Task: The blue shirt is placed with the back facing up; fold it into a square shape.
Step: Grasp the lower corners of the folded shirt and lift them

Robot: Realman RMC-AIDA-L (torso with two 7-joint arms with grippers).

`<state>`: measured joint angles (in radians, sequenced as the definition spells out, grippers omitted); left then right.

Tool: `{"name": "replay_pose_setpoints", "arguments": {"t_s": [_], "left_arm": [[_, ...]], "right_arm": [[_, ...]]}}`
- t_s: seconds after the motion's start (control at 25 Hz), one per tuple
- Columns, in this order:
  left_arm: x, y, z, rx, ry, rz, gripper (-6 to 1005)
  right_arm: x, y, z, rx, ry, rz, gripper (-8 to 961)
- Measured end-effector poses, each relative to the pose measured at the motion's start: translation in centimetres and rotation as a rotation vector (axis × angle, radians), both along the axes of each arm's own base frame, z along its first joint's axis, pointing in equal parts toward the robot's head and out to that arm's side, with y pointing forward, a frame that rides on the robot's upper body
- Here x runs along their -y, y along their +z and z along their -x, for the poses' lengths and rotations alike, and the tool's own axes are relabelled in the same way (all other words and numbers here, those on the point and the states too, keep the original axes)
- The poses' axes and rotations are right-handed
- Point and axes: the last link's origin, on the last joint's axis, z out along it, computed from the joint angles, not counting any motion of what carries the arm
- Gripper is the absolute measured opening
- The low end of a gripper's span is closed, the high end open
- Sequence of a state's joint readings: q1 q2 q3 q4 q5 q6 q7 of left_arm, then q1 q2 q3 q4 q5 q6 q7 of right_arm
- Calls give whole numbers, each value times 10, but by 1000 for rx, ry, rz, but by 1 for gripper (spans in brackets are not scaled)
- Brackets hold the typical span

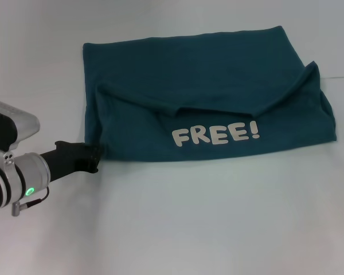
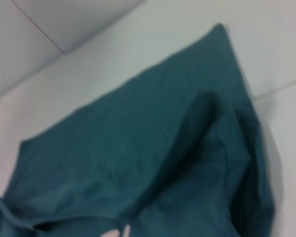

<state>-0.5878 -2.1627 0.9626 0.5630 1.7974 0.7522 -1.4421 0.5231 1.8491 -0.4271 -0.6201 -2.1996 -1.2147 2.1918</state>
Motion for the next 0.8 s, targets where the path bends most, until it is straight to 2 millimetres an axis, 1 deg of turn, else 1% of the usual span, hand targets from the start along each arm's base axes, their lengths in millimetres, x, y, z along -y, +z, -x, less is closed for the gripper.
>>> {"name": "replay_pose_setpoints", "arguments": {"t_s": [0.2,0.36,0.8], "left_arm": [[0,0,0,-9,0,8,7],[-1,0,-2,-14,-3,12,7],[-3,0,-3,-15,1,12,8]], "right_arm": [[-5,-13,-4,68,-38,30,766],[-15,-23,-4,128,-53,9,763],[-36,-38,7,200,-42,-4,760]]}}
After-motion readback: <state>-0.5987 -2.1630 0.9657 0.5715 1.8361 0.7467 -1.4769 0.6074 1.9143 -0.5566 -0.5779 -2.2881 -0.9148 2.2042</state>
